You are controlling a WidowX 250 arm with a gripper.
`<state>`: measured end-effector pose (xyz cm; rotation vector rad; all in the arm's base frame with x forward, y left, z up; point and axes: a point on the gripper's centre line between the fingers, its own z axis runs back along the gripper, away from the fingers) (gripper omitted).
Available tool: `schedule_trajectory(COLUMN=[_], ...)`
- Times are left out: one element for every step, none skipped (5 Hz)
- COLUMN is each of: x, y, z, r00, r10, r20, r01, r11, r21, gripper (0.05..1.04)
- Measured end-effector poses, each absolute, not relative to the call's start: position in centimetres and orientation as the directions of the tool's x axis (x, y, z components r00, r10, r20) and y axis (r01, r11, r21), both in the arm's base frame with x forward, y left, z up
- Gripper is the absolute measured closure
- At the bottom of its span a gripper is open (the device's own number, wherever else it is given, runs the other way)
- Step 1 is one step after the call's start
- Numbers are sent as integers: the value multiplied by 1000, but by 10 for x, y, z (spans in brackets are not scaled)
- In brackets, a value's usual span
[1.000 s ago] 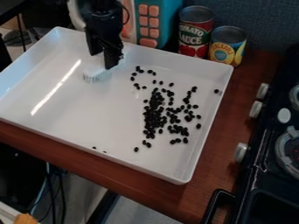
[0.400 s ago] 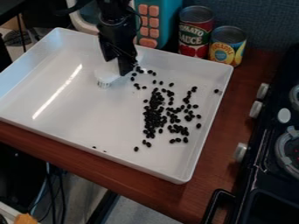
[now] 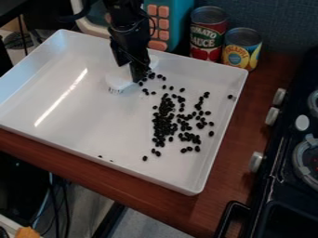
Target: Sweep into pile
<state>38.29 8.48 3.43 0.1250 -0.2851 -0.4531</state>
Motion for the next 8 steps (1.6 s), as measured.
schedule_trajectory(x=[379,372,364,356,349,347,359,371], y=[73,55,43,36,30,29,46,69], z=[38,38,45,55,57,56,65,64], r00=[817,776,739,712,698,691,692,724], r10=[-499,-548,-579,-593,-600,-608,-598,-562], r20=[287,312,344,377,391,391,404,401], r01=[468,530,568,588,604,612,577,524], r11=[866,835,811,796,787,780,795,825], r21=[173,148,144,142,128,129,189,210], gripper=[372,372,372,372,372,372,372,372])
